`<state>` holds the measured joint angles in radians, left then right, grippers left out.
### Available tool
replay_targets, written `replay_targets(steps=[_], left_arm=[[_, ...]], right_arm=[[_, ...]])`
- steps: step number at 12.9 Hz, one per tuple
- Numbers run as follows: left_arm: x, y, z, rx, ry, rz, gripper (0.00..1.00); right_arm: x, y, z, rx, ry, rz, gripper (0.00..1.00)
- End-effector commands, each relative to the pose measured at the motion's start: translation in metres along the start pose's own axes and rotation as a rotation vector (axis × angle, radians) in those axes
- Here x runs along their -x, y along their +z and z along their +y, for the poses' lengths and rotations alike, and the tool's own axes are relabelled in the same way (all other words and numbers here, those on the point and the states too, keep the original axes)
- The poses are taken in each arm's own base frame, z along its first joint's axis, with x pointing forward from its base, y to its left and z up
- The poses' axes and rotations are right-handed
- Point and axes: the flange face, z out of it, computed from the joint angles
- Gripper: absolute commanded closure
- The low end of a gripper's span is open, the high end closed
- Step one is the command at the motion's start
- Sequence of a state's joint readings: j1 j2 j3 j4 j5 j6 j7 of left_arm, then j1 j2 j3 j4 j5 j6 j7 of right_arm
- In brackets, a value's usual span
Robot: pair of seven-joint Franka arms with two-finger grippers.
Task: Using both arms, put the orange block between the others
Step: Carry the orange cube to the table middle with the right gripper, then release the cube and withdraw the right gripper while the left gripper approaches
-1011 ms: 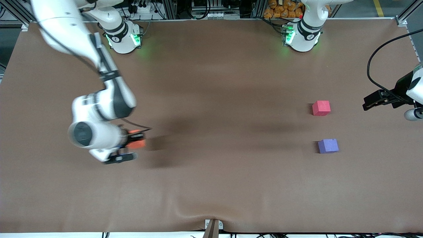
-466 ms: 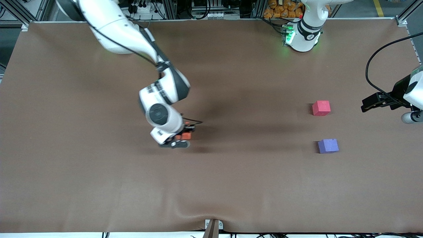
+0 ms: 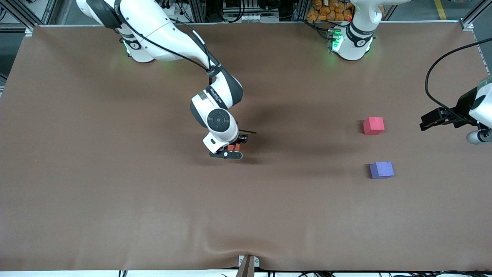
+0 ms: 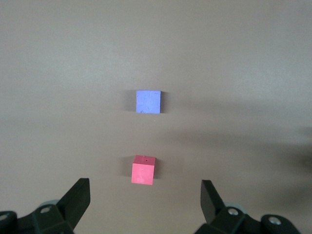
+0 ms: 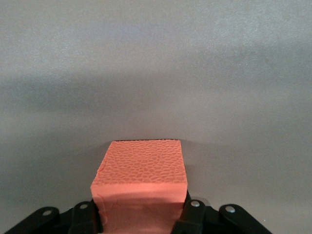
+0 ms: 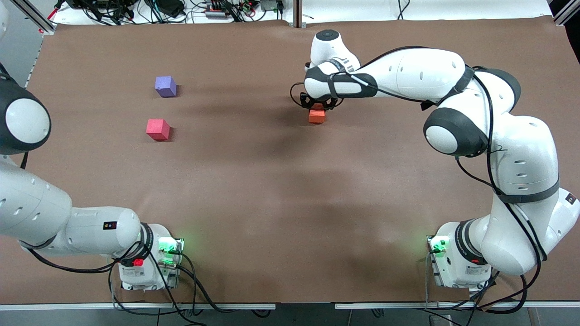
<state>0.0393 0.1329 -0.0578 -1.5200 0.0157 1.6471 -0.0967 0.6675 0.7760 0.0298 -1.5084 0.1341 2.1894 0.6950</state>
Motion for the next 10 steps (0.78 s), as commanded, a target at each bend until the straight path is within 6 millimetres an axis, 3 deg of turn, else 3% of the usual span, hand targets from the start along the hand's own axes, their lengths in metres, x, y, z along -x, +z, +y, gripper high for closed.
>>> replay_targets(steps=[1, 3, 4, 6, 8, 10], left_arm=[[-0.002, -0.002, 0.000, 0.017, 0.006, 0.003, 0.00], [-0.002, -0.002, -0.001, 0.017, 0.005, 0.003, 0.00], [-0.002, -0.002, -0.001, 0.017, 0.006, 0.003, 0.00], [-0.002, -0.001, 0.003, 0.015, 0.011, 0.001, 0.00], [-0.002, -0.003, 0.001, 0.016, 0.010, 0.004, 0.00], [-0.002, -0.002, 0.007, 0.017, 0.019, 0.003, 0.00]], right_arm=[[-0.005, 0.001, -0.001, -0.004, 0.010, 0.007, 0.00], [-0.006, -0.019, -0.003, -0.021, 0.009, 0.027, 0.00], [-0.012, -0.042, 0.002, -0.040, 0.023, 0.041, 0.00], [-0.022, -0.110, 0.022, -0.077, 0.049, 0.076, 0.00], [-0.039, -0.181, 0.069, -0.095, 0.103, 0.088, 0.00], [-0.058, -0.218, 0.132, -0.070, 0.120, 0.075, 0.00]])
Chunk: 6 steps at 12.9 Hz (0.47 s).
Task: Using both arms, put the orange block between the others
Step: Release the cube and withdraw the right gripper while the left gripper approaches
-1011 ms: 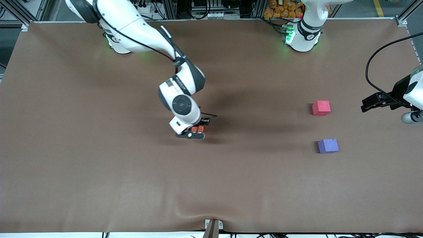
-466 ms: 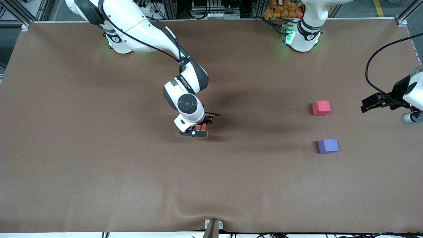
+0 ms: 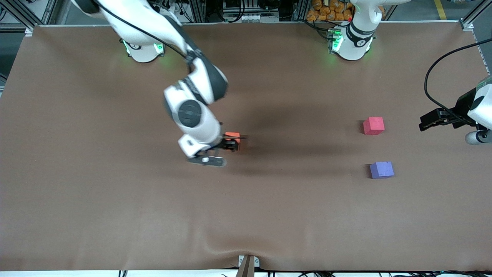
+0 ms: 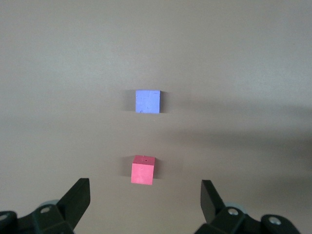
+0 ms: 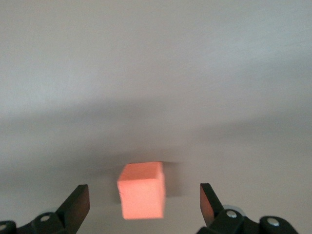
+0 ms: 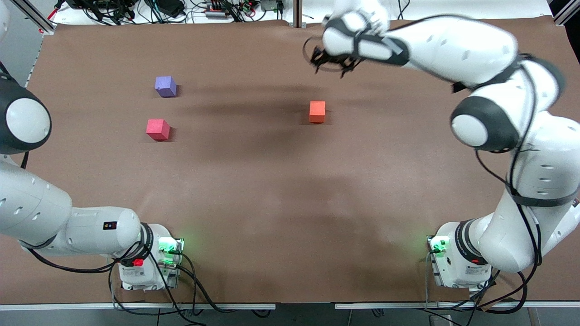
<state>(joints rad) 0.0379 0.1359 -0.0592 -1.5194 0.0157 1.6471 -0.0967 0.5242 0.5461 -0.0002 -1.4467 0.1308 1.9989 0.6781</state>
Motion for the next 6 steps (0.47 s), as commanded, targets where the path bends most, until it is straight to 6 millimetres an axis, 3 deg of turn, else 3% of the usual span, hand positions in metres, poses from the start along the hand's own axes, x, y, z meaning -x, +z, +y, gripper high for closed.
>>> replay_targets(steps=[1, 2, 4, 6], left_arm=[[-0.005, 0.006, 0.012, 0.016, 0.025, -0.010, 0.00], [-0.007, 0.012, 0.022, 0.017, 0.043, -0.018, 0.00], [-0.008, 0.031, 0.069, 0.022, 0.100, -0.049, 0.00], [-0.008, 0.043, 0.119, 0.029, 0.174, -0.032, 0.00]], right_arm=[[-0.016, -0.047, 0.068, 0.065, -0.061, -0.020, 0.00], [-0.021, -0.060, 0.091, 0.117, -0.081, -0.011, 0.00], [-0.035, -0.073, 0.128, 0.140, -0.045, -0.023, 0.00], [-0.061, -0.081, 0.185, 0.140, -0.110, -0.052, 0.00]])
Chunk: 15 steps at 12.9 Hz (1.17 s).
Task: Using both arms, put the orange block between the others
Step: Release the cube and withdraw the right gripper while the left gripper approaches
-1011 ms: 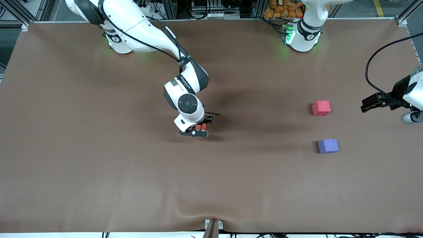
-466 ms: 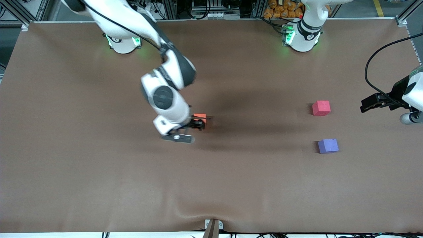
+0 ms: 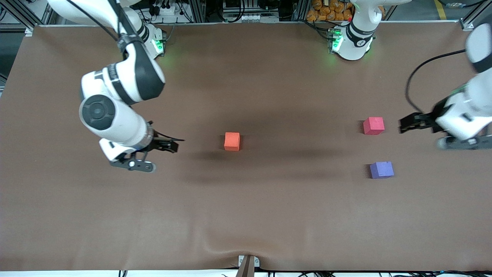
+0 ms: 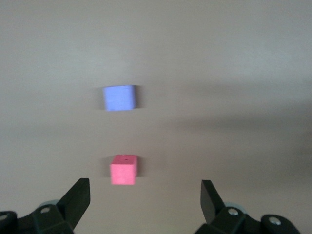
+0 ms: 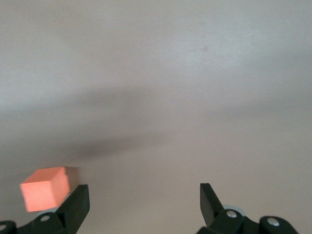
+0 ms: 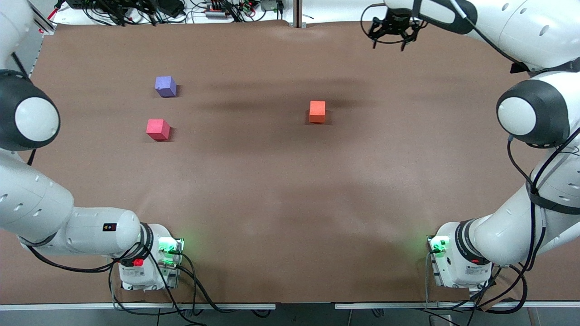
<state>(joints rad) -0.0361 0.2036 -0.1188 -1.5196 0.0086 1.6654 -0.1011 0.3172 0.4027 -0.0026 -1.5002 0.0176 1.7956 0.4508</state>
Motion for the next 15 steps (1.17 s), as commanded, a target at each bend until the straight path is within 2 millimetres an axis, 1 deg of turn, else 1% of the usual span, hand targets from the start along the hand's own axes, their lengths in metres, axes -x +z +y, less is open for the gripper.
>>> replay_targets(steps=[1, 2, 3, 5, 6, 7, 8, 9, 10, 12, 13, 14, 15], left_arm=[[-0.011, 0.014, 0.060, 0.015, 0.068, 0.019, 0.00], [-0.013, 0.022, 0.088, 0.016, 0.048, 0.024, 0.00], [-0.014, 0.029, 0.108, 0.019, 0.007, 0.025, 0.00], [-0.022, 0.053, 0.151, 0.022, 0.031, 0.027, 0.00], [-0.025, 0.065, 0.174, 0.023, 0.041, 0.029, 0.00], [-0.026, 0.072, 0.194, 0.032, 0.005, 0.037, 0.00], [-0.026, 0.081, 0.214, 0.043, -0.031, 0.046, 0.00], [-0.020, 0.088, 0.243, 0.050, -0.040, 0.059, 0.00], [-0.018, 0.100, 0.259, 0.053, -0.069, 0.059, 0.00], [-0.012, 0.129, 0.297, 0.065, -0.080, 0.066, 0.00], [-0.007, 0.144, 0.319, 0.074, -0.085, 0.077, 0.00], [-0.001, 0.156, 0.337, 0.085, -0.105, 0.087, 0.00], [0.002, 0.170, 0.351, 0.094, -0.111, 0.091, 0.00]], right_arm=[[-0.020, -0.001, 0.080, -0.001, -0.084, -0.020, 0.00], [-0.025, -0.004, 0.105, -0.006, -0.112, -0.019, 0.00], [-0.028, -0.008, 0.132, -0.011, -0.141, -0.018, 0.00], [-0.030, -0.015, 0.188, -0.022, -0.187, -0.015, 0.00], [-0.029, -0.017, 0.211, -0.026, -0.195, -0.015, 0.00], [-0.024, -0.018, 0.229, -0.029, -0.192, -0.017, 0.00], [-0.016, -0.027, 0.236, -0.029, -0.185, -0.020, 0.00], [-0.006, -0.038, 0.249, -0.031, -0.167, -0.046, 0.00], [0.004, -0.053, 0.261, -0.033, -0.149, -0.051, 0.00], [0.021, -0.081, 0.270, -0.034, -0.137, -0.045, 0.00], [0.031, -0.096, 0.270, -0.031, -0.138, -0.031, 0.00], [0.038, -0.108, 0.271, -0.031, -0.138, -0.014, 0.00], [0.041, -0.114, 0.271, -0.030, -0.139, -0.002, 0.00]])
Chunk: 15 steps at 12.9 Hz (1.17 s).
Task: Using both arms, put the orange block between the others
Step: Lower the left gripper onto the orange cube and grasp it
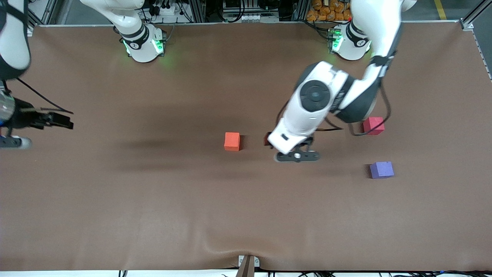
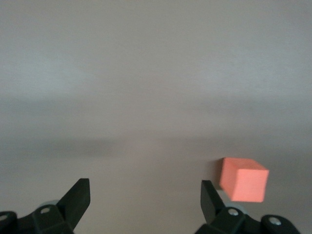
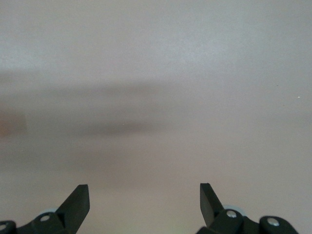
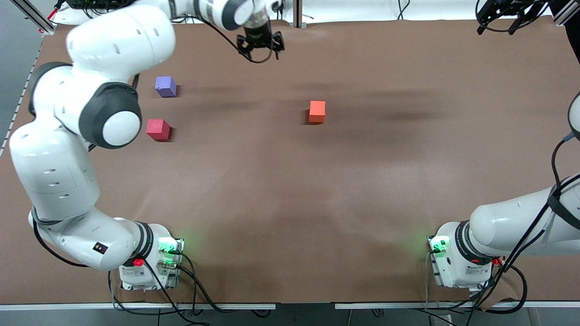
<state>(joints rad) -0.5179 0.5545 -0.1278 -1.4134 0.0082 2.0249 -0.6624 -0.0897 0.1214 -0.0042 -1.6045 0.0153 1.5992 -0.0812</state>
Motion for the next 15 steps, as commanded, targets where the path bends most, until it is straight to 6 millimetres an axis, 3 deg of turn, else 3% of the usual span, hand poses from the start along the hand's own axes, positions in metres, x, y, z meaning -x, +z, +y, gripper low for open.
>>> replay_targets(steps=[1, 5, 10, 12, 15], left_arm=[[0.004, 0.029, 0.031, 0.031, -0.025, 0.030, 0.00], [0.029, 0.075, 0.083, 0.068, -0.087, 0.056, 0.00], [0.070, 0.114, 0.120, -0.017, -0.033, 0.084, 0.00], [0.073, 0.118, 0.129, -0.011, -0.014, 0.088, 0.00], [0.090, 0.147, 0.144, 0.001, 0.067, 0.100, 0.00]], right_arm=[[0.022, -0.019, 0.000, 0.015, -0.023, 0.032, 0.00], [0.035, -0.045, -0.002, 0.020, -0.142, 0.055, 0.00], [0.043, -0.070, -0.010, 0.015, -0.105, 0.041, 0.00], [0.048, -0.077, -0.012, 0.011, -0.076, 0.024, 0.00], [0.051, -0.081, -0.010, 0.005, -0.066, 0.014, 0.00]])
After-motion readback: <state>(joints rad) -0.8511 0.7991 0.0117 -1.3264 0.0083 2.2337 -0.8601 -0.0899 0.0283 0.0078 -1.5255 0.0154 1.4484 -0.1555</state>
